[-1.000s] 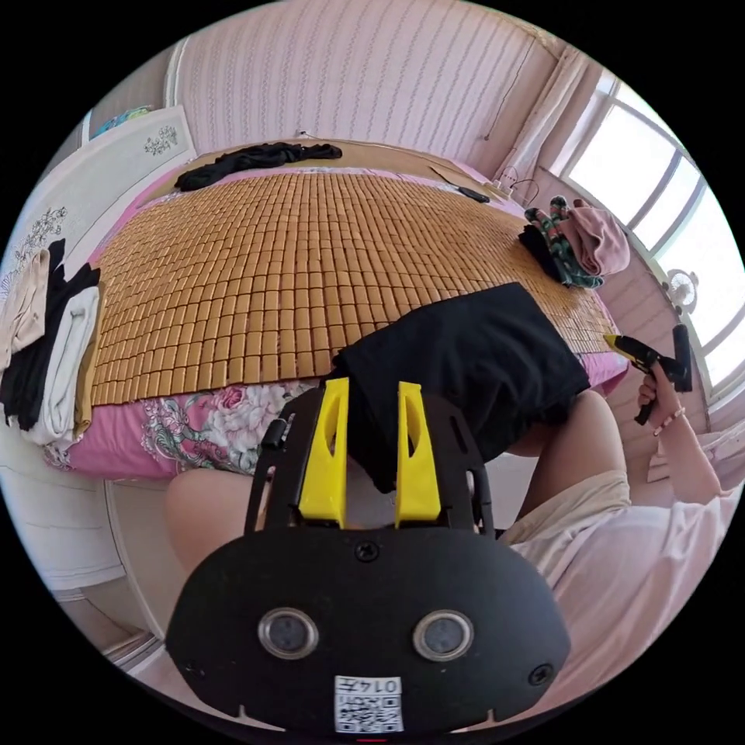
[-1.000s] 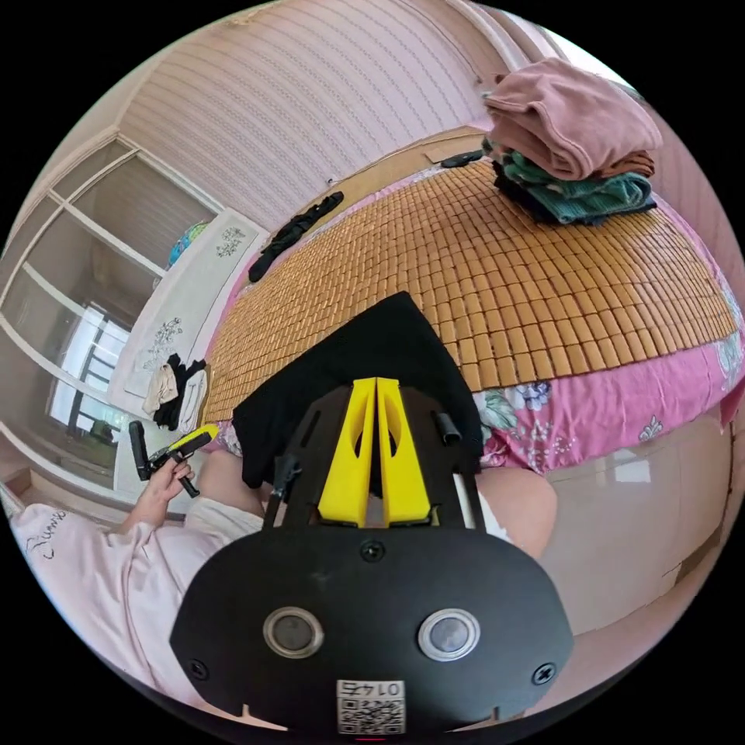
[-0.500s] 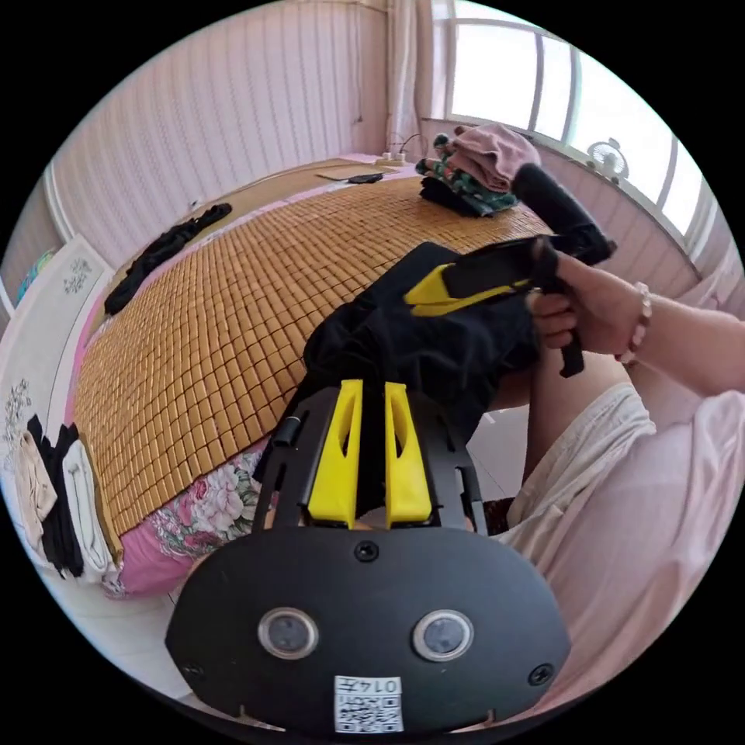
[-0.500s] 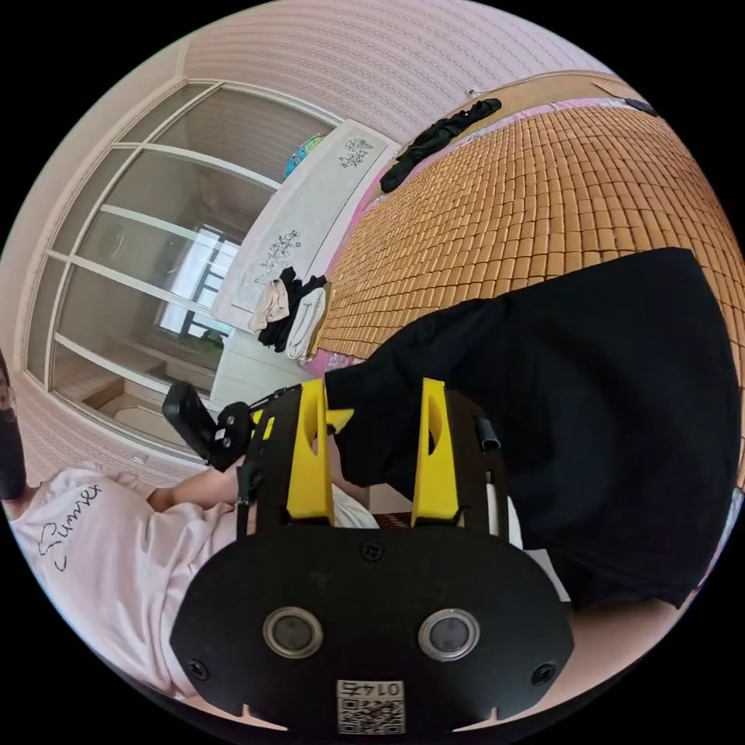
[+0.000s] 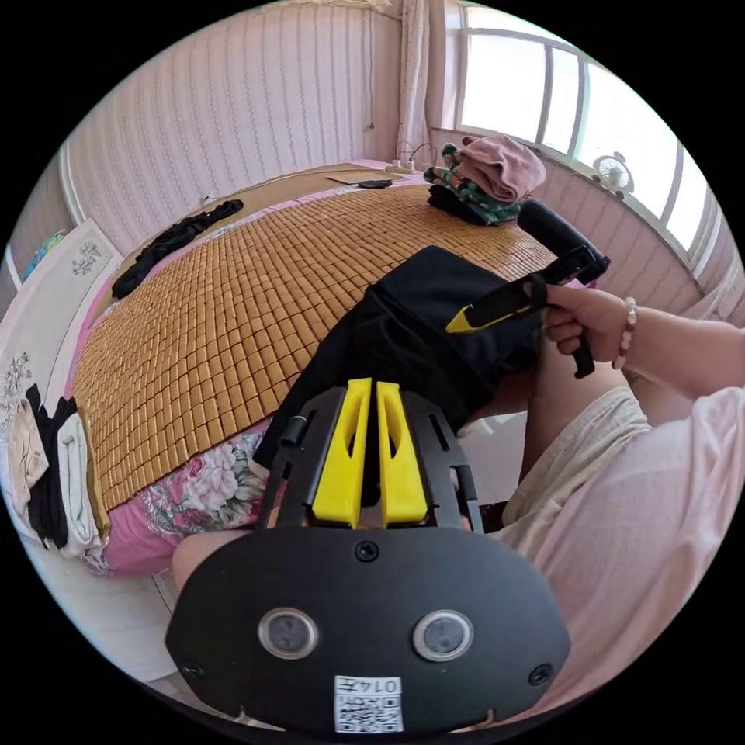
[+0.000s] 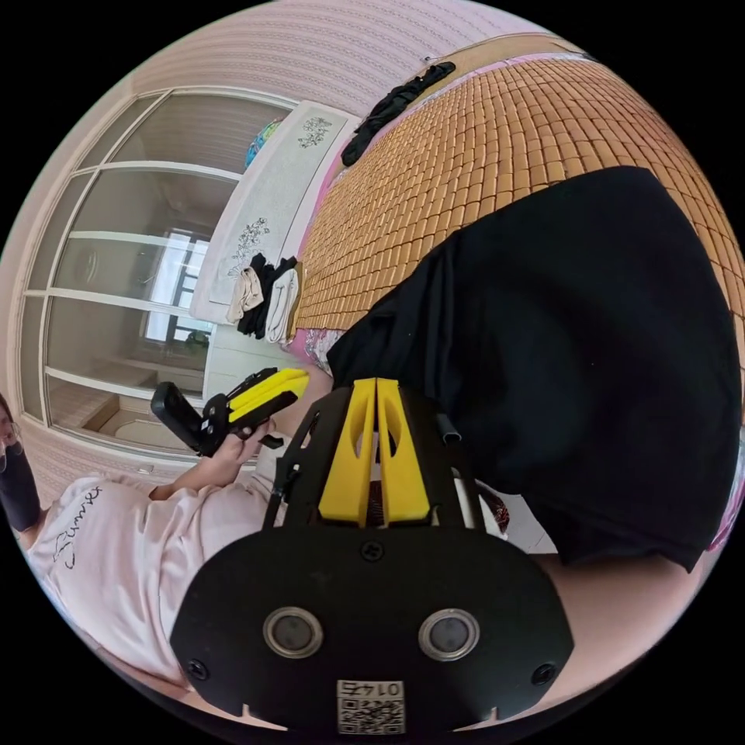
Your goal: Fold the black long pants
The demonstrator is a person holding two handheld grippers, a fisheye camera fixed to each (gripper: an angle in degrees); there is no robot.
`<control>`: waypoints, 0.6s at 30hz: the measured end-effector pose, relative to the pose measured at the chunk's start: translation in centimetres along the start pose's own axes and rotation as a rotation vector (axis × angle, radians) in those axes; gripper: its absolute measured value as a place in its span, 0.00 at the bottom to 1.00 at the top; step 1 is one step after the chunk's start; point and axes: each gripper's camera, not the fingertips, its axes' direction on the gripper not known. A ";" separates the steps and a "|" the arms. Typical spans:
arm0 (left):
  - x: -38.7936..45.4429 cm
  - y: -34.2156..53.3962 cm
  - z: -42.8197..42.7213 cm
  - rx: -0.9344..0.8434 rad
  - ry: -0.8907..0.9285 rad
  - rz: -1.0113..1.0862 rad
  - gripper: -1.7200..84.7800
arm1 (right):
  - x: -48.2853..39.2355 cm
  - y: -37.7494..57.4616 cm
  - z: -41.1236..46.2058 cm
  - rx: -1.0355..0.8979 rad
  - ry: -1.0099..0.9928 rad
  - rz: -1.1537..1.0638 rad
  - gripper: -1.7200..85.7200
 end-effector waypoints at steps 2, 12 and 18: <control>-0.9 0.0 0.2 -0.032 0.038 -0.046 0.08 | -0.3 0.3 -0.5 0.046 0.062 0.009 0.03; 3.7 -2.0 3.9 -0.195 0.071 0.122 0.18 | -0.5 -0.6 3.4 -0.109 0.200 0.035 0.10; 0.5 -3.2 1.2 -0.185 0.023 0.068 0.11 | -1.6 -1.1 -1.5 -0.037 0.014 0.036 0.03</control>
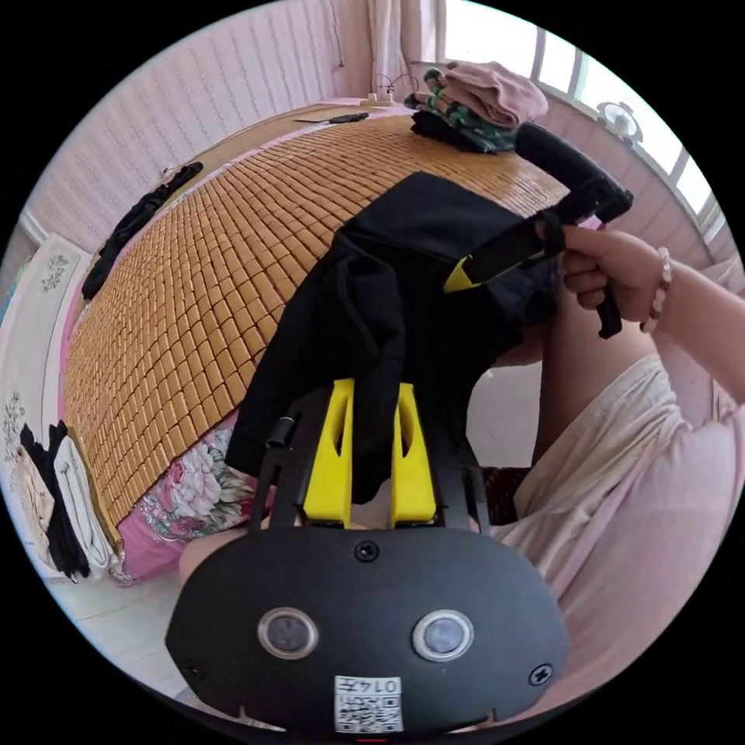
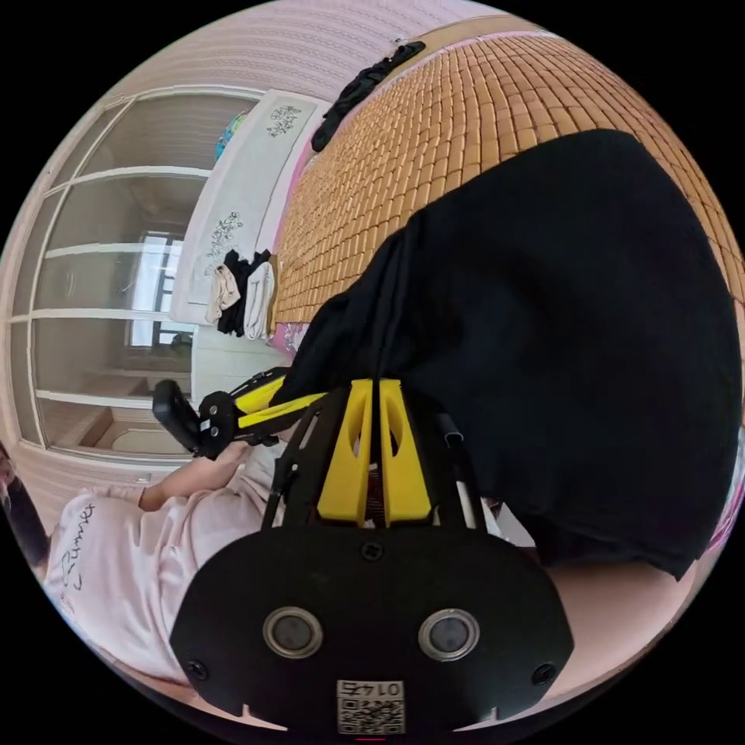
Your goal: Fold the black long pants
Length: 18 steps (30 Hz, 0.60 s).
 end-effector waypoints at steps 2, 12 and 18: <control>-3.9 -0.7 -4.0 0.109 -0.031 -0.102 0.10 | -1.4 0.0 -6.3 0.118 0.021 -0.070 0.03; -14.8 -5.8 -25.6 0.667 -0.161 -0.179 0.09 | -10.1 7.0 -35.7 0.729 0.506 -0.176 0.03; -20.2 6.5 -28.8 0.679 -0.275 -0.327 0.09 | -3.7 11.9 -38.2 0.707 0.428 0.045 0.04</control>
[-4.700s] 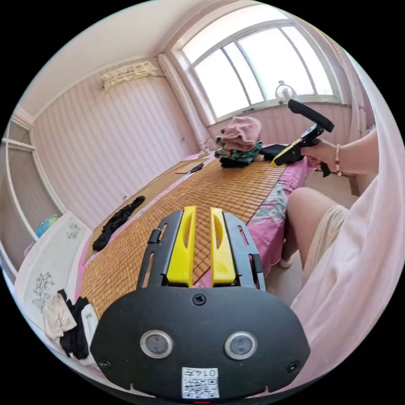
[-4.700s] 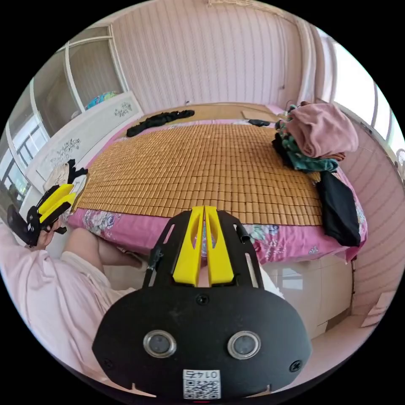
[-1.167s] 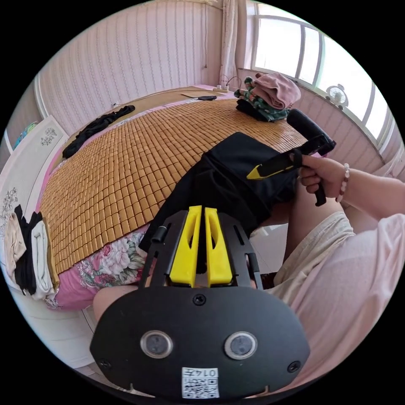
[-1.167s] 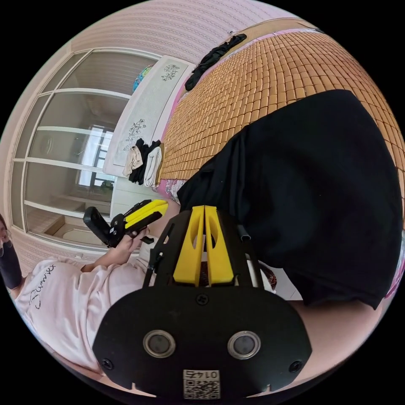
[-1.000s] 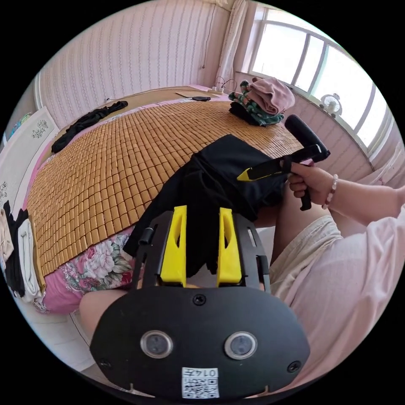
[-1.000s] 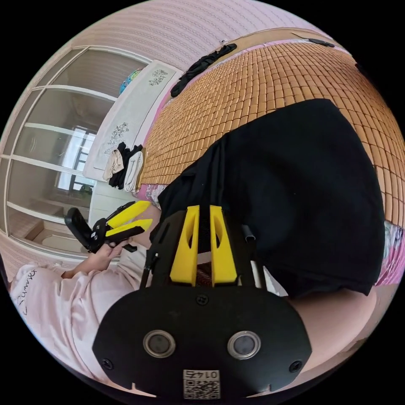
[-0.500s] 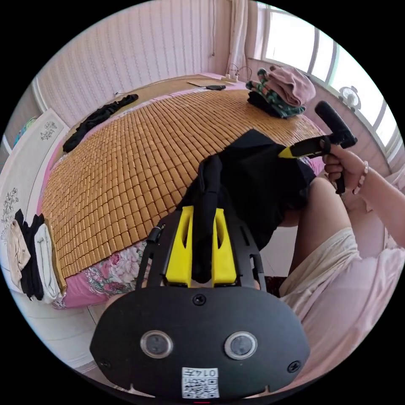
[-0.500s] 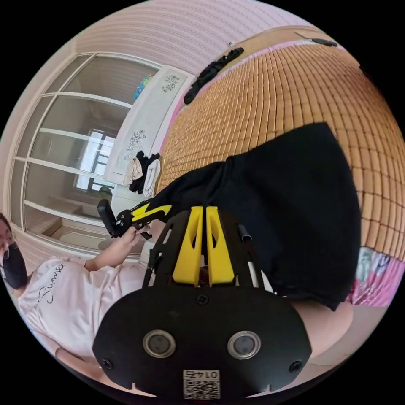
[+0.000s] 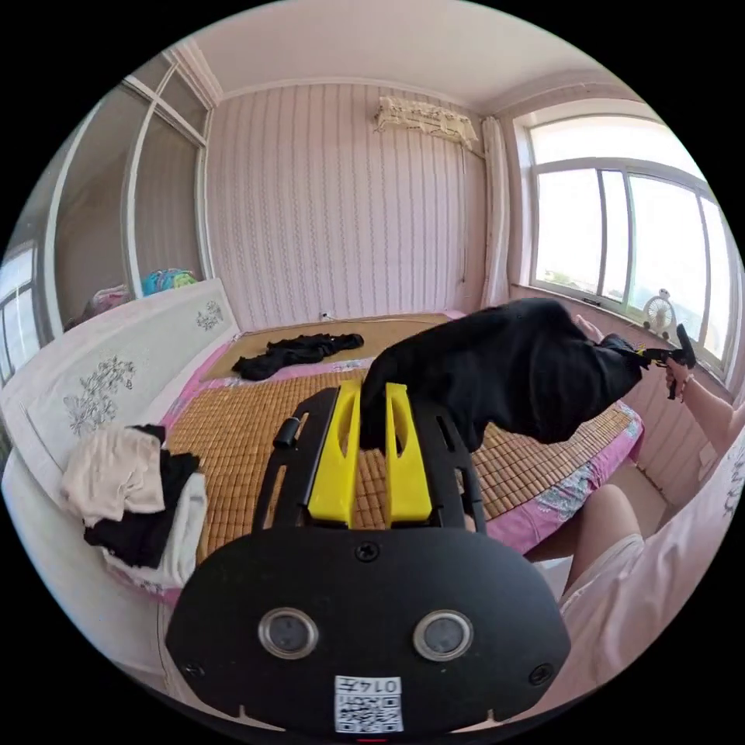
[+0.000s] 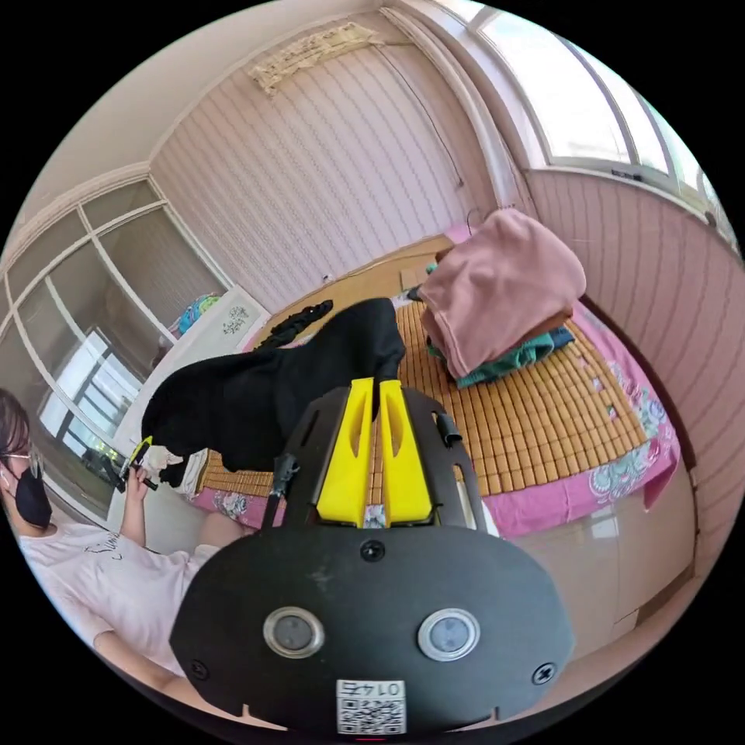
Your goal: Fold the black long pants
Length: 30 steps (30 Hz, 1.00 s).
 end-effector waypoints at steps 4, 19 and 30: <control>-7.1 10.8 1.3 -0.265 -0.087 -0.340 0.08 | 6.5 5.7 5.6 -0.157 -0.078 0.309 0.08; -6.3 11.8 12.9 -0.453 0.075 -0.492 0.14 | -10.9 0.6 13.0 -0.417 0.010 -0.187 0.08; -6.3 13.8 22.0 -0.590 0.040 -0.642 0.17 | -42.1 -3.9 36.2 -0.591 -0.121 -0.936 0.14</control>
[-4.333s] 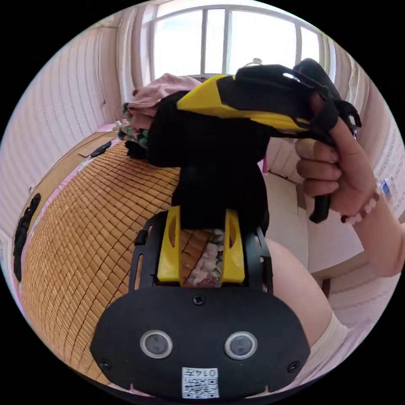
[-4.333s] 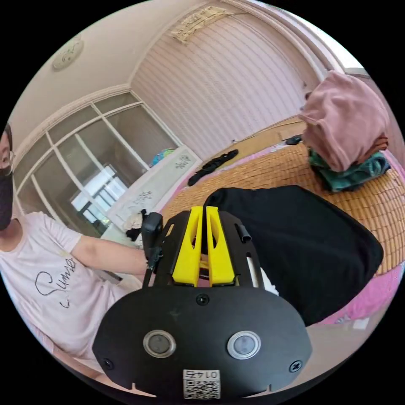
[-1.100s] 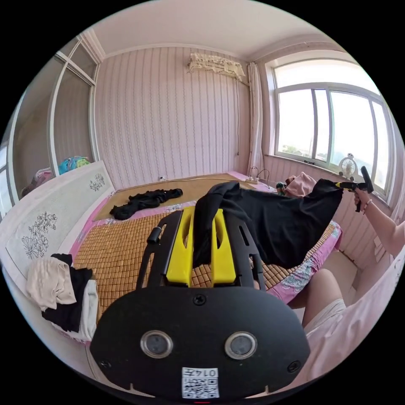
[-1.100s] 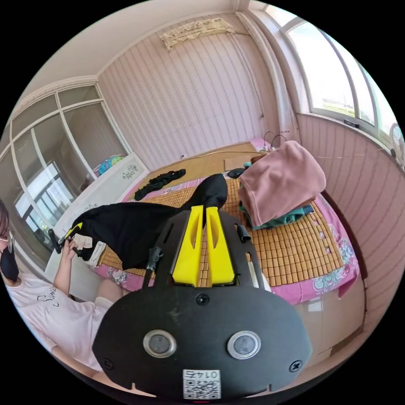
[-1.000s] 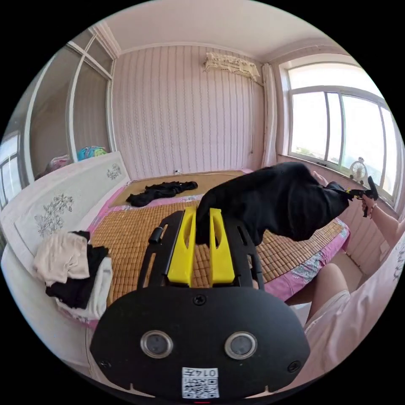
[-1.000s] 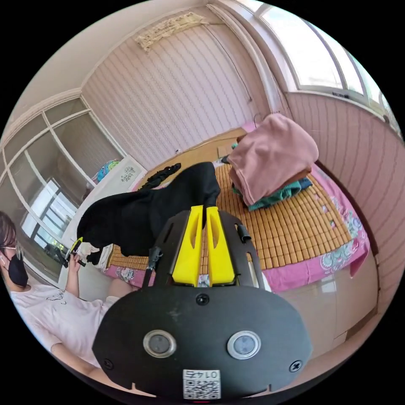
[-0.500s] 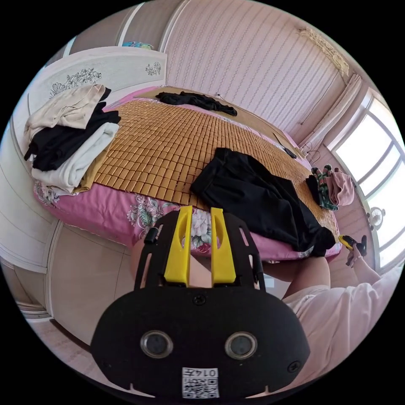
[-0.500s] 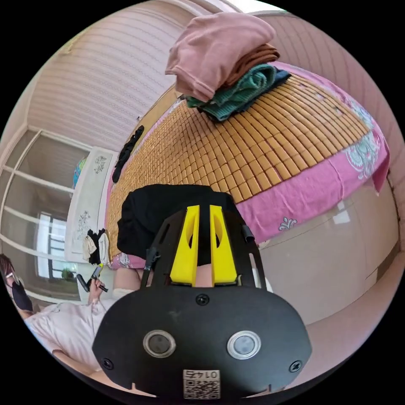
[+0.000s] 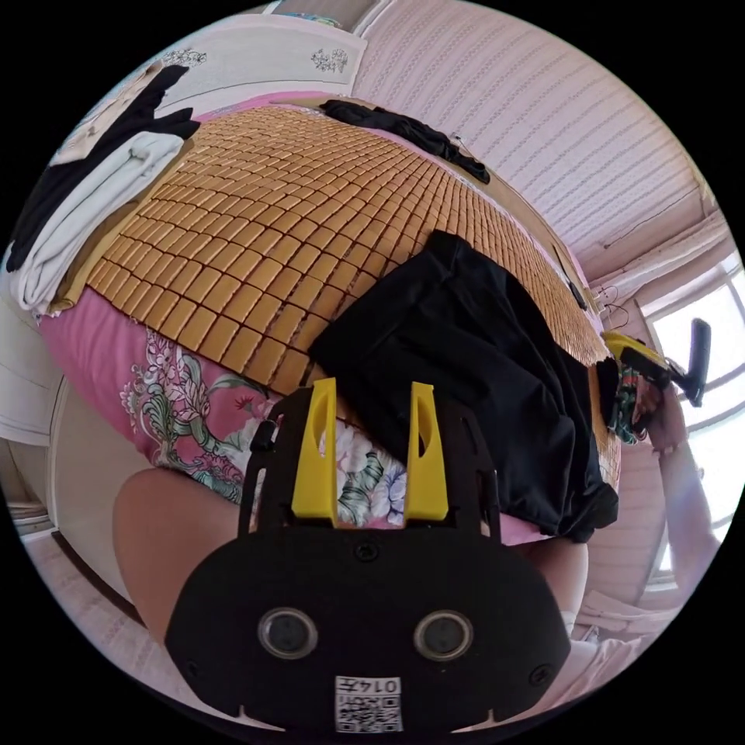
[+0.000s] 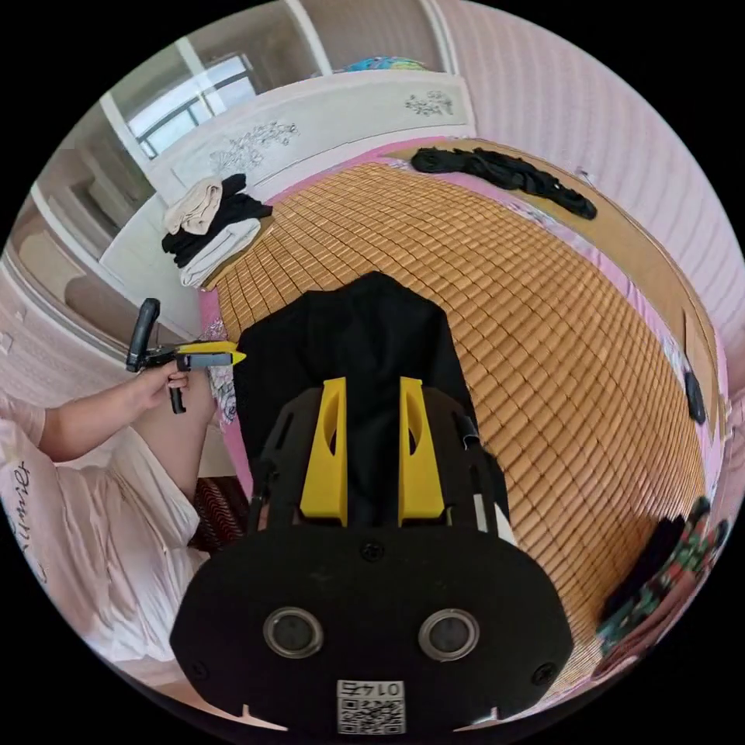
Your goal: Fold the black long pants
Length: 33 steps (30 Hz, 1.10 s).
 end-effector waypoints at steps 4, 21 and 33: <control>0.3 0.2 -0.1 0.032 -0.035 0.057 0.14 | -2.7 -9.8 5.9 -0.073 0.068 -0.121 0.15; 3.3 6.0 -10.3 0.219 0.249 0.234 0.01 | 4.5 4.3 -5.2 0.306 -0.366 0.382 0.02; 28.5 14.4 -23.9 0.386 0.849 0.923 0.01 | 5.2 36.6 -38.6 1.196 -0.277 0.720 0.01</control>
